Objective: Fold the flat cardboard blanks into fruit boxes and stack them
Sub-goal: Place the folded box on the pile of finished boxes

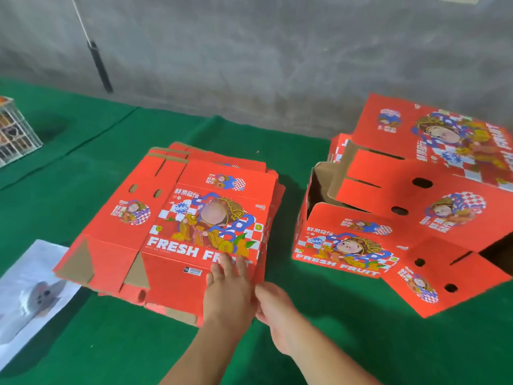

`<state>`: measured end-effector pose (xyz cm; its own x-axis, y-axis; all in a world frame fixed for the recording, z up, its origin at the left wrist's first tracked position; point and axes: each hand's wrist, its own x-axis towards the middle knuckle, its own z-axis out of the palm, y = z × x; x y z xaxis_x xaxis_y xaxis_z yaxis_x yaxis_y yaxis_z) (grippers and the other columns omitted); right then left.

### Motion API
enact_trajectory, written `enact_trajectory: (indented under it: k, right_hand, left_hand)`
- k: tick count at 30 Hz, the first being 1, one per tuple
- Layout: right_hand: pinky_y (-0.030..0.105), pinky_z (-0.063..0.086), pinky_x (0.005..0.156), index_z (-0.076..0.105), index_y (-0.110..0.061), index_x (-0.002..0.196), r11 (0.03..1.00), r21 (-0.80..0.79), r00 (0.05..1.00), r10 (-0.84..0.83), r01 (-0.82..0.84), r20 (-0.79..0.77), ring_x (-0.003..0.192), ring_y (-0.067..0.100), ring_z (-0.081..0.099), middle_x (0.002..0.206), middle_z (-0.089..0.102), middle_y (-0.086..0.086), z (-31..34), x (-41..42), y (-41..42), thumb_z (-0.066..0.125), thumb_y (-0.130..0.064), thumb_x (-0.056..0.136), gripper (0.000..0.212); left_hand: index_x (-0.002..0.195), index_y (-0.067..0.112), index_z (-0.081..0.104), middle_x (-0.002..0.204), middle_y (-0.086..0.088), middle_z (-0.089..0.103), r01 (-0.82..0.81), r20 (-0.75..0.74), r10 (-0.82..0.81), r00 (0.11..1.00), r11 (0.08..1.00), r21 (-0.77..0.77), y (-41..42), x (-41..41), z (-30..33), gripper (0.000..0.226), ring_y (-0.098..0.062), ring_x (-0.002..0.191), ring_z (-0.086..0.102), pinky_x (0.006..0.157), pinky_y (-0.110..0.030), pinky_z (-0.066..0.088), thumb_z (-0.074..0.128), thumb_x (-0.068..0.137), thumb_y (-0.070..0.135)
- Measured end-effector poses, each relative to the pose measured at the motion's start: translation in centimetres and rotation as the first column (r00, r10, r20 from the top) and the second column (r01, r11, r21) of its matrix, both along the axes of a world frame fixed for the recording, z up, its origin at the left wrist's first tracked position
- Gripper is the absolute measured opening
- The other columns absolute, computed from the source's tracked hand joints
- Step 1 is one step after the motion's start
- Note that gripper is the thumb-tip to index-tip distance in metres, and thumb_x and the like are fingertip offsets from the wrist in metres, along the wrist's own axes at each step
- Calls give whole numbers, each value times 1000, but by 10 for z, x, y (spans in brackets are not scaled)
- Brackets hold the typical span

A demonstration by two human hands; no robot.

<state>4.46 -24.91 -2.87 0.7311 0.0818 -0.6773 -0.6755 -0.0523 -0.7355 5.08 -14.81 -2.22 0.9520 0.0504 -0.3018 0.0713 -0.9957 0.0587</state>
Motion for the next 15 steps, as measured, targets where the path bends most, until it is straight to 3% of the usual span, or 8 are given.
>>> enact_trajectory:
  k: [2,4,6,8,9,12,13,15]
  right_hand:
    - [41,55,98,76,-22,108,999,50,1000,1,0,-8,91,10,76,100,80,-8,6,7,-5,54,-37,98,29]
    - [48,54,103,76,-17,112,988,139,998,-62,61,4,99,19,76,105,80,0,15,19,-10,57,-33,97,28]
    - [48,55,104,76,-15,112,961,215,984,-174,176,-27,99,23,77,104,80,5,21,29,-16,62,-29,99,24]
    - [44,58,99,76,-17,111,963,170,978,-204,207,-32,94,22,78,100,80,4,24,32,-21,59,-30,103,22]
    - [42,60,96,75,-19,111,973,122,981,-194,194,-9,92,21,78,97,81,2,23,32,-22,56,-29,105,22]
    - [40,62,87,73,-24,110,974,39,966,-226,223,126,92,22,77,97,80,-1,19,31,-30,51,-22,108,23]
    - [41,62,86,73,-25,110,967,59,950,-255,249,180,94,25,77,101,80,0,20,31,-35,51,-20,108,22]
    - [53,58,95,71,-24,113,951,110,905,-308,288,294,106,35,73,111,77,7,29,31,-51,52,-17,107,21]
  left_hand:
    - [154,10,24,153,-21,34,65,10,-66,998,997,36,-10,-3,11,64,-39,139,43,109,-44,42,52,98,27]
    - [143,14,41,131,-11,57,83,35,-82,996,996,-41,-23,-2,19,46,-31,118,64,91,-40,53,53,98,17]
    - [145,20,41,115,-9,69,49,53,-38,998,977,-210,-33,-3,25,45,-31,105,70,81,-39,53,45,100,12]
    - [154,29,30,107,-9,73,53,107,-15,994,932,-358,-34,-9,23,56,-31,99,70,75,-37,51,42,101,13]
    - [157,31,28,103,-7,74,72,135,-9,991,881,-468,-32,-14,20,60,-28,95,71,74,-37,51,43,101,14]
    - [153,36,40,92,7,76,92,143,46,989,571,-816,-23,-32,12,58,-12,82,71,76,-38,56,49,100,17]
    - [149,37,45,95,14,76,108,179,86,980,525,-844,-18,-34,7,52,-6,85,70,81,-35,56,51,100,20]
    - [142,37,52,103,23,73,126,268,210,940,516,-847,-7,-34,0,43,2,95,68,88,-28,54,52,101,24]
